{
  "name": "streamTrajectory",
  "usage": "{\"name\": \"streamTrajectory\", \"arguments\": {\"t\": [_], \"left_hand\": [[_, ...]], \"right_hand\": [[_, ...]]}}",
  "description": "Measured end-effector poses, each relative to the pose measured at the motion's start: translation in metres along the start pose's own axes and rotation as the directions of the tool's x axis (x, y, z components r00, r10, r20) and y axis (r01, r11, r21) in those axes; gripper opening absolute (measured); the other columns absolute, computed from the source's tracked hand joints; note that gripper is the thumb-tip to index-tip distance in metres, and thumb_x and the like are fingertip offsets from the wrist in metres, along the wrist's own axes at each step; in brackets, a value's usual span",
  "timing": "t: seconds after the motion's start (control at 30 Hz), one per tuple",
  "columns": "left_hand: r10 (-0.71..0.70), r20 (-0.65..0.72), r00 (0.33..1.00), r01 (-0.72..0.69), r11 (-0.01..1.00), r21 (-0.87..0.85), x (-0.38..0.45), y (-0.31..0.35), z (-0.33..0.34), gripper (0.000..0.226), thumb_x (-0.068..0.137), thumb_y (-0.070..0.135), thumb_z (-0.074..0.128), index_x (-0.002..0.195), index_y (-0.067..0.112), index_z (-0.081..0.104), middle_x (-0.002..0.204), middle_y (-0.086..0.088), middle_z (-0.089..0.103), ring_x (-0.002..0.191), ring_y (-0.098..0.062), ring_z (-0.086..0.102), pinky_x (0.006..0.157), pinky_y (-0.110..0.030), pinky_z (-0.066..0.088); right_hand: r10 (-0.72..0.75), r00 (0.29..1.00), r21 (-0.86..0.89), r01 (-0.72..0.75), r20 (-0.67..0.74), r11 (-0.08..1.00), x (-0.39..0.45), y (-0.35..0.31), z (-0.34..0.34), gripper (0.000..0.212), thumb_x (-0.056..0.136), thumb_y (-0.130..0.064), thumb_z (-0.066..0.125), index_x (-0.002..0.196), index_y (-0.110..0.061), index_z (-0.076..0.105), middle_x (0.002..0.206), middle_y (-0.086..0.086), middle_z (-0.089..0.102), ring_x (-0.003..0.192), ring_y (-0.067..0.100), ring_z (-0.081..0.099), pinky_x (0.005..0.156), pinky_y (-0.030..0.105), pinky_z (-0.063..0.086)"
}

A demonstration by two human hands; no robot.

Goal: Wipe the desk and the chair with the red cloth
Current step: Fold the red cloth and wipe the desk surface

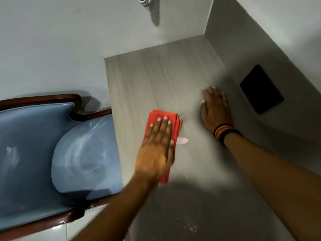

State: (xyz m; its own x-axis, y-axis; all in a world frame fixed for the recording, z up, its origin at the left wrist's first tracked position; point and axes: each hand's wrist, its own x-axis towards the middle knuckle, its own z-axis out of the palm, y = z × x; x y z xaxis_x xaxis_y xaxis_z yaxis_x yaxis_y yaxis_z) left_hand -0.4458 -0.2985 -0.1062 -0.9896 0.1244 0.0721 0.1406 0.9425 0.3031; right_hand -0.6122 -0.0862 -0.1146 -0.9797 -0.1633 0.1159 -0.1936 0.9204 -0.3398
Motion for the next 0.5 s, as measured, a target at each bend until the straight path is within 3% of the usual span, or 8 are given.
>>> {"name": "streamTrajectory", "arguments": {"t": [0.1,0.2,0.37,0.5], "left_hand": [[-0.044,-0.018,0.999,0.044,0.999,-0.005,-0.077,0.035,0.014,0.063,0.110,0.035,0.031,0.167,0.012,0.019,0.177,-0.005,0.011,0.165,-0.022,0.007,0.134,-0.046,0.014],[-0.056,-0.004,0.998,0.056,0.998,0.020,-0.101,0.046,0.017,0.063,0.110,0.038,0.025,0.168,0.014,0.017,0.178,-0.002,0.009,0.165,-0.020,0.005,0.132,-0.045,0.013],[0.036,-0.003,0.999,-0.036,0.999,-0.012,-0.053,0.031,0.008,0.060,0.111,0.033,0.033,0.167,0.012,0.021,0.176,-0.005,0.014,0.165,-0.019,0.005,0.135,-0.042,0.008],[0.049,-0.008,0.999,-0.050,0.999,-0.016,0.028,0.013,-0.001,0.057,0.110,0.026,0.038,0.163,0.008,0.031,0.172,-0.011,0.028,0.163,-0.027,0.019,0.134,-0.045,0.014]], "right_hand": [[0.015,1.000,0.026,-0.016,0.012,1.000,0.000,-0.005,-0.004,0.049,0.102,-0.019,0.039,0.150,-0.012,0.045,0.166,0.009,0.034,0.157,0.025,0.025,0.129,0.048,0.012],[0.022,1.000,0.038,-0.022,0.018,0.999,-0.002,-0.006,-0.004,0.049,0.103,-0.020,0.038,0.151,-0.013,0.043,0.167,0.008,0.032,0.158,0.024,0.022,0.129,0.048,0.012],[0.019,0.999,0.100,-0.023,0.045,0.995,-0.013,-0.006,-0.009,0.048,0.103,-0.018,0.041,0.150,-0.010,0.045,0.167,0.010,0.032,0.157,0.025,0.023,0.129,0.047,0.011],[0.079,0.997,0.180,-0.082,0.025,0.980,-0.088,-0.010,-0.018,0.049,0.103,-0.016,0.041,0.151,-0.006,0.044,0.165,0.015,0.033,0.157,0.029,0.023,0.129,0.047,0.008]]}}
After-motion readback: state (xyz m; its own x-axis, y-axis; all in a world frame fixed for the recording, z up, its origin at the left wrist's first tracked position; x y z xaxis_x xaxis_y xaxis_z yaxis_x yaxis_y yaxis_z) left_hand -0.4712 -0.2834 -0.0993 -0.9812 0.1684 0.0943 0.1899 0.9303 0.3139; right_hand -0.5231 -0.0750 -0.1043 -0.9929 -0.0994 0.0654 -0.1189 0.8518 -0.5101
